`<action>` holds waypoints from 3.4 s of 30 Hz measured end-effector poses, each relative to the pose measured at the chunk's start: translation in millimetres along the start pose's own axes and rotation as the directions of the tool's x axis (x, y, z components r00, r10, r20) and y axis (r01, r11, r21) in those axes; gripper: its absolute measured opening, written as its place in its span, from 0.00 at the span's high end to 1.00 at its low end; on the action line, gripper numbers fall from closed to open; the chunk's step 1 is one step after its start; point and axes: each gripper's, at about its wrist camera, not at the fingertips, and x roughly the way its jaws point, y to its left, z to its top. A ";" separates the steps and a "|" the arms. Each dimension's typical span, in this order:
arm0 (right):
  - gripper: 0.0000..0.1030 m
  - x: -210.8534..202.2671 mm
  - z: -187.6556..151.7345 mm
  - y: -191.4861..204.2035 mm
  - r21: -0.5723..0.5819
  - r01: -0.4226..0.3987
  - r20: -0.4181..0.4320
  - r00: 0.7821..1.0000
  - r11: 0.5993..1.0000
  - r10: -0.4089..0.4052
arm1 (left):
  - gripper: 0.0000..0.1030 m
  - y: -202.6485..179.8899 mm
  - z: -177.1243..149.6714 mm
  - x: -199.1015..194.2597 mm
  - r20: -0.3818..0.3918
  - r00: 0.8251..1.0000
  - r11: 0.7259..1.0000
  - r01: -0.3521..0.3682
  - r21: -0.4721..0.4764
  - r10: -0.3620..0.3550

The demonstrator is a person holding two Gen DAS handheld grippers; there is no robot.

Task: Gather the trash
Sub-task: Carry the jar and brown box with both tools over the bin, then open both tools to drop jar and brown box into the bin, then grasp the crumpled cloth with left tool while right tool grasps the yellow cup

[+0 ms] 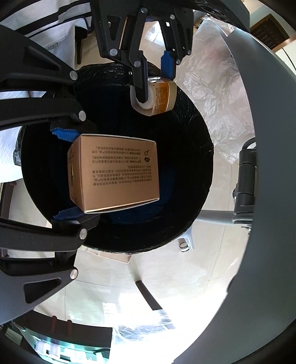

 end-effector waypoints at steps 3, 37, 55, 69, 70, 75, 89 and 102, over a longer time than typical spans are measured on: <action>0.55 0.2 0.2 0.4 0.006 0.006 0.003 1.000 1.000 -0.006 | 0.63 -1.7 -1.9 1.1 -0.002 1.000 1.000 0.002 -0.009 -0.002; 0.52 0.8 2.9 -11.3 0.036 0.026 0.009 1.000 0.999 -0.026 | 0.62 -3.9 -3.0 1.5 0.015 1.000 1.000 0.005 0.008 -0.005; 0.27 -72.5 0.5 -29.5 0.081 0.032 0.141 0.989 0.996 -0.044 | 0.18 6.4 -3.6 -76.1 0.205 0.979 1.000 -0.004 0.000 0.004; 0.04 -163.4 84.9 -36.6 0.143 0.082 0.460 0.877 0.986 -0.139 | 0.02 17.8 46.1 -145.7 0.481 0.870 0.994 -0.087 -0.061 0.105; 0.04 -162.5 93.3 -36.2 0.144 0.073 0.464 0.876 0.987 -0.132 | 0.02 19.0 50.0 -140.9 0.473 0.874 0.994 -0.090 -0.062 0.108; 0.04 -147.0 137.1 -31.6 0.124 0.087 0.443 0.887 0.988 -0.134 | 0.02 20.8 63.5 -120.0 0.413 0.904 0.994 -0.102 -0.039 0.109; 0.32 -86.1 170.4 -16.6 0.163 -0.087 0.263 0.964 0.983 0.042 | 0.43 39.4 67.0 -99.4 0.296 0.955 0.996 0.054 -0.075 -0.030; 0.56 -70.2 188.0 -5.8 0.118 -0.051 0.249 0.968 0.992 0.020 | 0.52 64.4 83.8 -104.1 0.309 0.951 0.996 0.024 -0.080 0.002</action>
